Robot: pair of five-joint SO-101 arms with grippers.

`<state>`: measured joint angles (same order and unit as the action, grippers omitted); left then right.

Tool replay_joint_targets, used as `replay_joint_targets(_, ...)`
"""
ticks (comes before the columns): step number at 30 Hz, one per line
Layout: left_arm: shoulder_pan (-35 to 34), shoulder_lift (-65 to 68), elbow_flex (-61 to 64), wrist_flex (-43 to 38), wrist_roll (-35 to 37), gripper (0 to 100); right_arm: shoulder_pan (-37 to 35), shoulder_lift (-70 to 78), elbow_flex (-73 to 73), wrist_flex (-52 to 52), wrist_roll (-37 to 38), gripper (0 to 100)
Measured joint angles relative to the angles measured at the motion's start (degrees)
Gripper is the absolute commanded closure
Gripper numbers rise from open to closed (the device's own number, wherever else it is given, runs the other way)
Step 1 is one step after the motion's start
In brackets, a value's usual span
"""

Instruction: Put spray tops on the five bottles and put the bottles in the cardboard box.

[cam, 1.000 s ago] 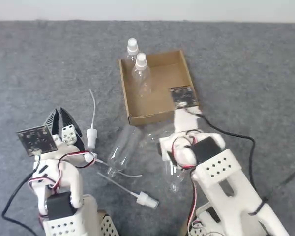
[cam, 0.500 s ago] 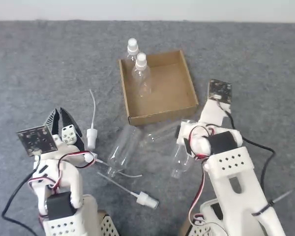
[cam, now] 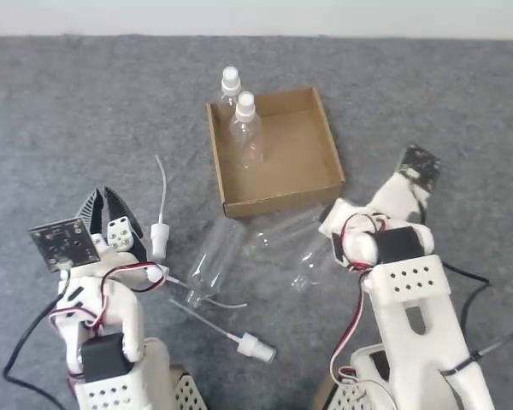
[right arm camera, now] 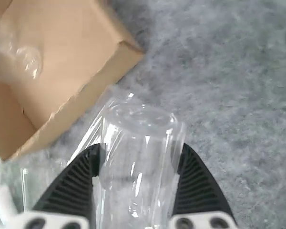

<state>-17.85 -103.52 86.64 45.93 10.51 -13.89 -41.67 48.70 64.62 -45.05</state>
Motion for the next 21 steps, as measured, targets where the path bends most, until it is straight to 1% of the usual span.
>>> replay_joint_targets(6, 0.0, 0.0, 0.0, 0.0, 0.0, 96, 6.5, 0.0, 0.0, -0.1, -4.6, 99.2)
replay_joint_targets(9, 0.0, 0.0, 0.0, 0.0, 0.0, 96, 9.5, -0.1, 1.1, -2.4, -6.1, 99.2)
replay_joint_targets(18, 0.0, 0.0, 0.0, 0.0, 0.0, 96, 15.0, -0.1, 16.4, -21.4, -7.1, 99.2)
replay_joint_targets(21, 0.0, 0.0, 0.0, 0.0, 0.0, 96, 15.5, -0.1, 17.4, -23.5, -7.1, 98.7)
